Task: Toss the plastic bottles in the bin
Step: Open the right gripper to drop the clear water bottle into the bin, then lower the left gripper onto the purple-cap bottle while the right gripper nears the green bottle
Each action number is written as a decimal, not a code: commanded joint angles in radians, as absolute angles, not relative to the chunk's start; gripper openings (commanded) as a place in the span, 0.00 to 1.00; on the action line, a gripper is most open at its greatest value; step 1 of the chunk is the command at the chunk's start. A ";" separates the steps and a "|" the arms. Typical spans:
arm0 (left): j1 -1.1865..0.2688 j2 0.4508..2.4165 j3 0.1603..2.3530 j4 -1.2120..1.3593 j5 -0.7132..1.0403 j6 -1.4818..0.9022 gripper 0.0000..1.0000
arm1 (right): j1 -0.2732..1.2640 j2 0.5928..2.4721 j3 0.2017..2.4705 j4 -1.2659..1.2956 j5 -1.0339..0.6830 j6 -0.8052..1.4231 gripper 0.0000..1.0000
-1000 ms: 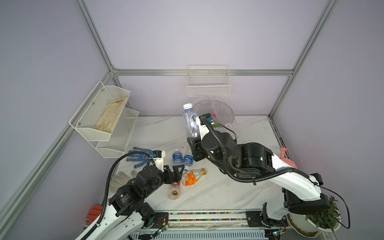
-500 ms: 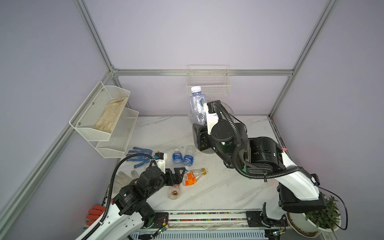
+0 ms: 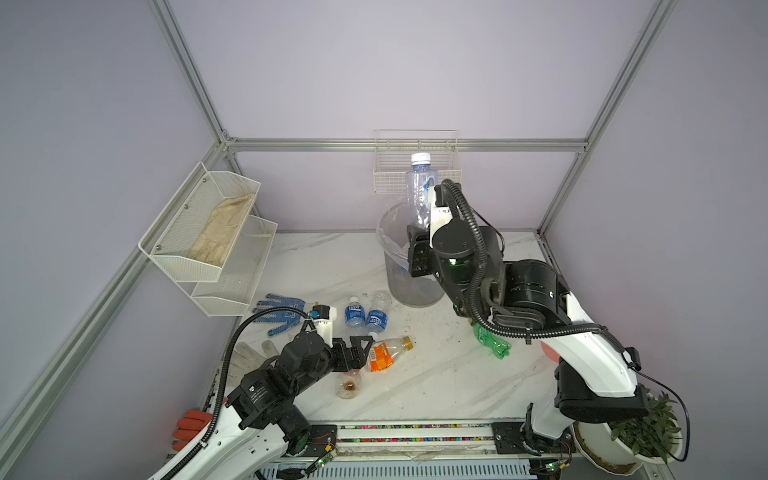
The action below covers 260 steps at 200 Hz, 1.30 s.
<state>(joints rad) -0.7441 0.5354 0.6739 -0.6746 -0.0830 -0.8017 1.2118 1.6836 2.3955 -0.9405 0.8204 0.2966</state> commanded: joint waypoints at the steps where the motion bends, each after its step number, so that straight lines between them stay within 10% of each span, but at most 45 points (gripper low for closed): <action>1: -0.752 0.525 0.629 -0.641 -0.071 -0.812 1.00 | 1.160 1.697 2.424 -0.956 0.791 0.271 0.39; 113: -0.767 0.501 0.619 -0.637 -0.064 -0.827 1.00 | 0.752 1.927 2.475 -0.960 0.377 0.232 0.40; 145: -0.771 0.504 0.617 -0.634 -0.048 -0.830 1.00 | 0.652 2.128 2.750 -1.179 0.284 0.258 0.97; 260: -0.800 0.565 0.640 -0.627 -0.071 -0.831 1.00 | 0.654 1.712 2.204 -0.887 0.300 0.255 0.97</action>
<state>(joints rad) -0.7864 0.5636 0.6487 -0.6670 -0.0639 -0.8207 0.6552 1.7386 2.3009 -0.9382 0.2951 0.2592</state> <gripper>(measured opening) 0.998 0.974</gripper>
